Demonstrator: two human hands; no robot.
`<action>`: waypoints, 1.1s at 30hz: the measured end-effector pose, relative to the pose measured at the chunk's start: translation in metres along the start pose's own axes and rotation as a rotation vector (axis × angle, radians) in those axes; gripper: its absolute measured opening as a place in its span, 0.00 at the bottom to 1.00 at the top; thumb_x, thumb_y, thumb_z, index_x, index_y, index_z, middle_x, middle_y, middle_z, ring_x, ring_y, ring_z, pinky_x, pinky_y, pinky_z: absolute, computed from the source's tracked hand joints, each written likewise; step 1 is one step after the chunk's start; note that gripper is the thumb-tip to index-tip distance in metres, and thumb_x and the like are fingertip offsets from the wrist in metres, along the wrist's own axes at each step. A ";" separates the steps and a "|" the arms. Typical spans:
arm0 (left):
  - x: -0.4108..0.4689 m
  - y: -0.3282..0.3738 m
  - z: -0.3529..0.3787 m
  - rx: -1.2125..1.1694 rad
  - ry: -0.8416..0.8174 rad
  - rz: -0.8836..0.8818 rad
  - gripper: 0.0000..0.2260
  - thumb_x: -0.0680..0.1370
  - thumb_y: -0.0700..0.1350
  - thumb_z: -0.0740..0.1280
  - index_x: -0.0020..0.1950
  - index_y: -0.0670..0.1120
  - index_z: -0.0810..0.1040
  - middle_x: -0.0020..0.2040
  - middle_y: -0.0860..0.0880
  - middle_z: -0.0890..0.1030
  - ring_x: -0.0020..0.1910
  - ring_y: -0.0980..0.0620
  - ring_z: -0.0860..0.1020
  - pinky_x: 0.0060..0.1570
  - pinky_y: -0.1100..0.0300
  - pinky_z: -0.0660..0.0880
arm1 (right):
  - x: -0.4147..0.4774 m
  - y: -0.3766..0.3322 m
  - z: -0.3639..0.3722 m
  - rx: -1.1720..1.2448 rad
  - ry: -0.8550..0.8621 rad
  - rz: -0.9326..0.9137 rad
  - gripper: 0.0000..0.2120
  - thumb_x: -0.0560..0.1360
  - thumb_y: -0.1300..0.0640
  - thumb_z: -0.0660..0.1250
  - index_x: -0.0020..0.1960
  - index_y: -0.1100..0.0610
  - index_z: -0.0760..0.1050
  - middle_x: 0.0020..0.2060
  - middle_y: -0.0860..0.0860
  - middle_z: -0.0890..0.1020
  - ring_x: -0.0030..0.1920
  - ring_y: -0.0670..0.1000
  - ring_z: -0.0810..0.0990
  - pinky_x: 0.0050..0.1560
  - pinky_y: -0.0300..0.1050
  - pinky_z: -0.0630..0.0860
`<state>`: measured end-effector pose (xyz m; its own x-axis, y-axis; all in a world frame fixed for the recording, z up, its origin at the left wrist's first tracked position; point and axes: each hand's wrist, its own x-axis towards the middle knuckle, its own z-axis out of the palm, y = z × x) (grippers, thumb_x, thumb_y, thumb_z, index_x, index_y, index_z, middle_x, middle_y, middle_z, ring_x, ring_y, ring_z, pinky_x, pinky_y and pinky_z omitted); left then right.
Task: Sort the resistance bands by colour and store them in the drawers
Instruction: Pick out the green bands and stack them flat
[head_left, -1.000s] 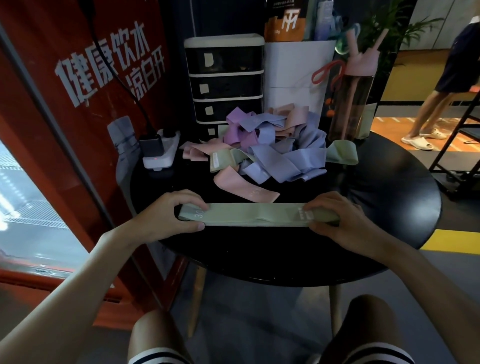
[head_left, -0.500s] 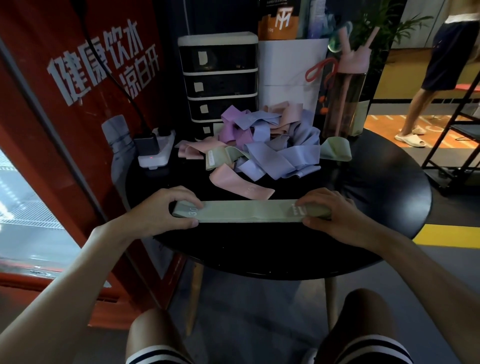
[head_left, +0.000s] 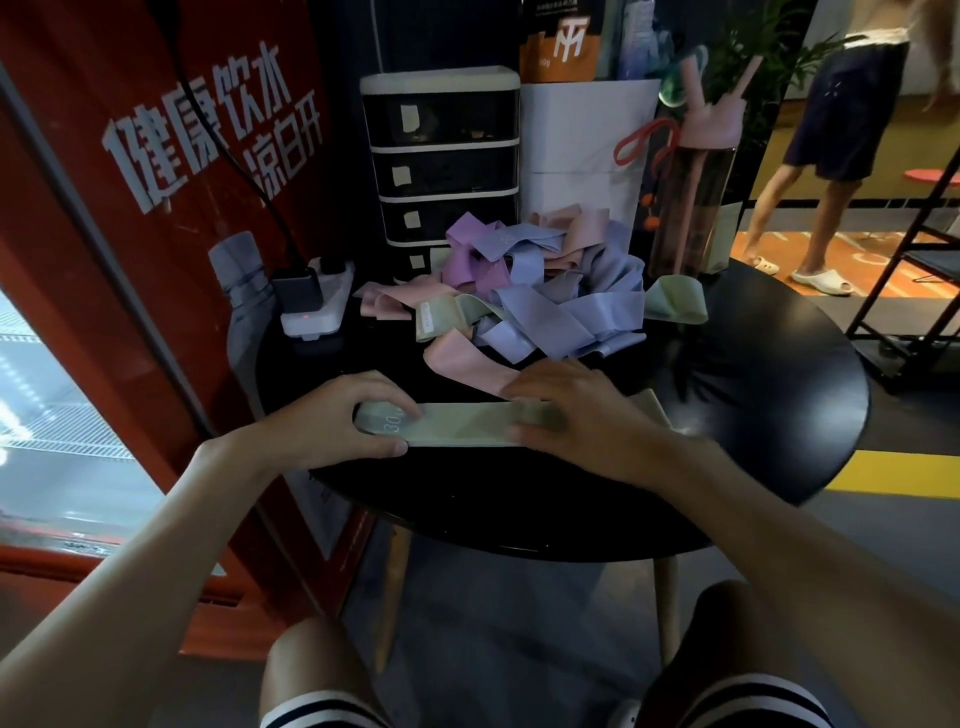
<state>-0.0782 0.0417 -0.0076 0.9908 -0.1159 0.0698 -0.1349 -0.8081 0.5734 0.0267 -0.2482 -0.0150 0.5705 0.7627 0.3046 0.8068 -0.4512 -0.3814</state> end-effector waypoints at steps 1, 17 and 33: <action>0.001 0.001 0.000 -0.004 0.006 -0.003 0.14 0.72 0.53 0.76 0.57 0.56 0.83 0.57 0.60 0.77 0.59 0.62 0.75 0.61 0.69 0.68 | 0.003 -0.002 0.009 -0.059 -0.034 -0.018 0.20 0.76 0.40 0.65 0.66 0.44 0.73 0.62 0.43 0.74 0.64 0.48 0.69 0.65 0.53 0.65; 0.144 0.023 -0.027 0.350 0.330 -0.041 0.11 0.77 0.48 0.71 0.58 0.48 0.83 0.48 0.49 0.76 0.50 0.46 0.78 0.52 0.48 0.77 | 0.000 -0.001 0.030 -0.210 0.034 -0.044 0.22 0.76 0.37 0.55 0.63 0.44 0.76 0.57 0.42 0.77 0.60 0.49 0.73 0.57 0.49 0.71; 0.147 0.067 -0.061 0.135 0.574 0.052 0.05 0.77 0.44 0.68 0.42 0.45 0.79 0.38 0.52 0.80 0.38 0.55 0.78 0.42 0.56 0.76 | 0.001 0.000 0.029 -0.184 0.030 -0.038 0.21 0.77 0.36 0.56 0.64 0.42 0.75 0.59 0.41 0.75 0.61 0.47 0.72 0.58 0.45 0.69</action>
<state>0.0589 0.0053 0.0908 0.8249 0.1434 0.5469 -0.1458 -0.8806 0.4508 0.0223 -0.2339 -0.0403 0.5413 0.7679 0.3424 0.8407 -0.5016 -0.2042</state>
